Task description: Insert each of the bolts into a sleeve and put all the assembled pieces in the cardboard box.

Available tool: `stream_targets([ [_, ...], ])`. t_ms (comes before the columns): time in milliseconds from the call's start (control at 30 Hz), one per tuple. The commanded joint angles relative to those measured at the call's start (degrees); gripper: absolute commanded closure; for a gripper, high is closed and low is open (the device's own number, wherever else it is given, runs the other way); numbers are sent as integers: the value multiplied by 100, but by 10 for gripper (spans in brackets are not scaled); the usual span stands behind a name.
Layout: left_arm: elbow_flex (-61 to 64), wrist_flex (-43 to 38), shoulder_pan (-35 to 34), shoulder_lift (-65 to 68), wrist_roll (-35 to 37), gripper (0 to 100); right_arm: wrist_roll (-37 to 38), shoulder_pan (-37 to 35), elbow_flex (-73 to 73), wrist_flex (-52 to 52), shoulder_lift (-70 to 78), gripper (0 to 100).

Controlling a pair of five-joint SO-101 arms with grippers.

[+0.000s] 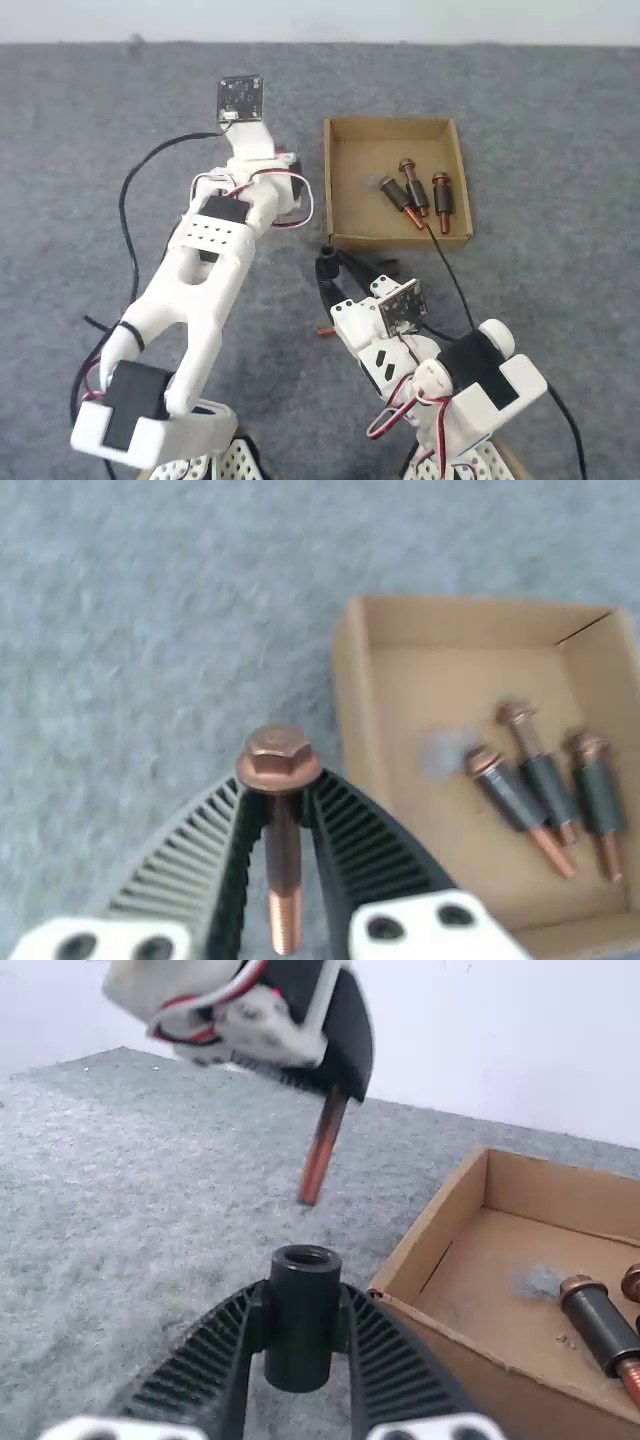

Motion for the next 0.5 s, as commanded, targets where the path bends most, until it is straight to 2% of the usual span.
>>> stream_targets([
  [0, 268, -1231, 97, -431, -62, 988, -18, 4, -132, 13, -189, 992],
  [233, 1332, -3130, 123, -440, -70, 988, -18, 4, -132, 13, -189, 992],
  [367, 1578, -3174, 237, -695, -62, 988, -18, 4, -141, 13, -189, 992],
  [467, 2000, -3165, 422, -1407, -53, 988, -18, 4, -141, 13, -189, 992],
])
